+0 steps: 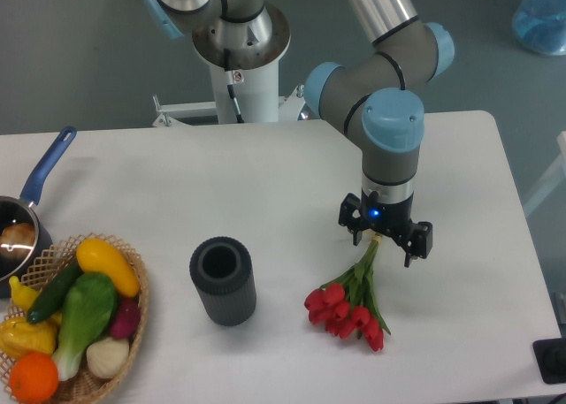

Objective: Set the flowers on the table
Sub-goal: 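Raise the open gripper up away from the tulips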

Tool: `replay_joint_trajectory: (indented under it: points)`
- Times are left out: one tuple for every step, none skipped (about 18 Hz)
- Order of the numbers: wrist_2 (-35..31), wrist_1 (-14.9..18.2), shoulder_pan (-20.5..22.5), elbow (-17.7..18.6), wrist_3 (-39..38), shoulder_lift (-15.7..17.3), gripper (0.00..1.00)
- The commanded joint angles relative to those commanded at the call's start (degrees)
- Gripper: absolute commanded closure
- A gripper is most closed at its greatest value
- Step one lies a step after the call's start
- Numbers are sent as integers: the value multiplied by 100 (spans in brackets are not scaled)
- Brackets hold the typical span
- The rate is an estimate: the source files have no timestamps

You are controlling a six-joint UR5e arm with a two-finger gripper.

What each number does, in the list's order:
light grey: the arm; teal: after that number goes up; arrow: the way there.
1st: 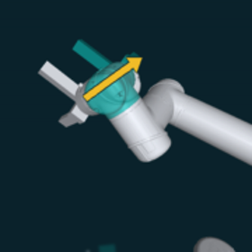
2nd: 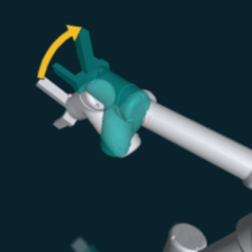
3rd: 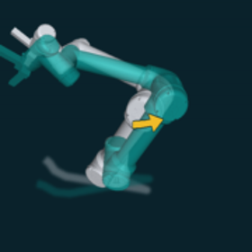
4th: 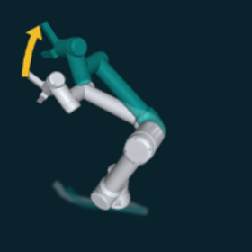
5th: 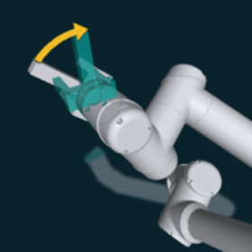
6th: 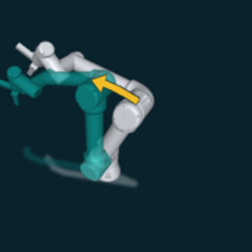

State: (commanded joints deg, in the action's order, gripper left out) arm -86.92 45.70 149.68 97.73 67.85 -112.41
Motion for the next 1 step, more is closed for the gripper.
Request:
replay_joint_trajectory:
  points:
    - [0,0,0,0,0,0,0]
